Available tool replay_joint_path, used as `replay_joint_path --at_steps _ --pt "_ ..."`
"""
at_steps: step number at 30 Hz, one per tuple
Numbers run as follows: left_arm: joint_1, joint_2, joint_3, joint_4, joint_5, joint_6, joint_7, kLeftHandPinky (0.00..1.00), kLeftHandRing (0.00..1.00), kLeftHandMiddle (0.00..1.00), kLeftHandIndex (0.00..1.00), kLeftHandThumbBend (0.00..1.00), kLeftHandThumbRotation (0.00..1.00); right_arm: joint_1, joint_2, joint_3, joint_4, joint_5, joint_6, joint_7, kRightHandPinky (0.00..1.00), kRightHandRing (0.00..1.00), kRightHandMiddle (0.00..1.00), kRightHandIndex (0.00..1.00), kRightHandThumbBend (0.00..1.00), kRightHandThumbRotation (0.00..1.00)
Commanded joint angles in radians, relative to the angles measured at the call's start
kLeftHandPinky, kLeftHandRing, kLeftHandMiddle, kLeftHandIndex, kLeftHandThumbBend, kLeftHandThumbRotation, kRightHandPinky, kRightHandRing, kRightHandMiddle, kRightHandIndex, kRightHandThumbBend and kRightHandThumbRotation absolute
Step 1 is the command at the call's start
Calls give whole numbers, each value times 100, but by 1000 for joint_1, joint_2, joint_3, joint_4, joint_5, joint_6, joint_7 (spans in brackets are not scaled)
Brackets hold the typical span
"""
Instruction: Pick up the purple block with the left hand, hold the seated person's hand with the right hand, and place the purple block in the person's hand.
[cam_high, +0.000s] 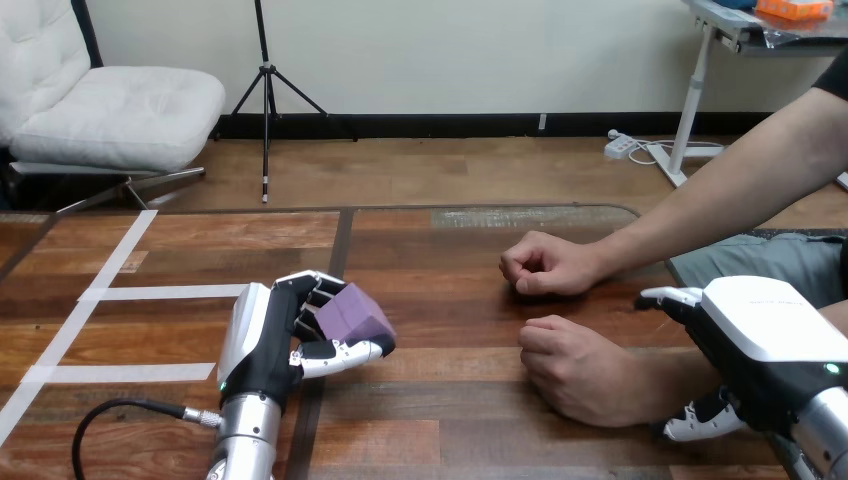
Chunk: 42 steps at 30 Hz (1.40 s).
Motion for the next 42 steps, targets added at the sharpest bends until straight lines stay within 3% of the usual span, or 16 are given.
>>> replay_joint_path --at_steps 1,12,24,42 --pt "-26 2 13 -54 -8 -44 3 35 40 48 50 71 16 -80 -39 4 -49 -24 25 41 87 85 85 83 86 8" --pt "-22 3 12 -66 -5 -58 9 35 40 48 50 71 16 -122 -62 26 -62 -82 81 142 85 84 84 82 88 5" --pt "-15 3 13 -75 -4 -71 13 35 40 48 50 71 16 -164 -91 41 -41 -114 82 215 83 82 83 80 89 2" --pt "-8 3 14 -82 -6 -85 9 35 40 48 50 71 16 -212 -103 74 24 -151 98 278 85 83 84 82 84 5"
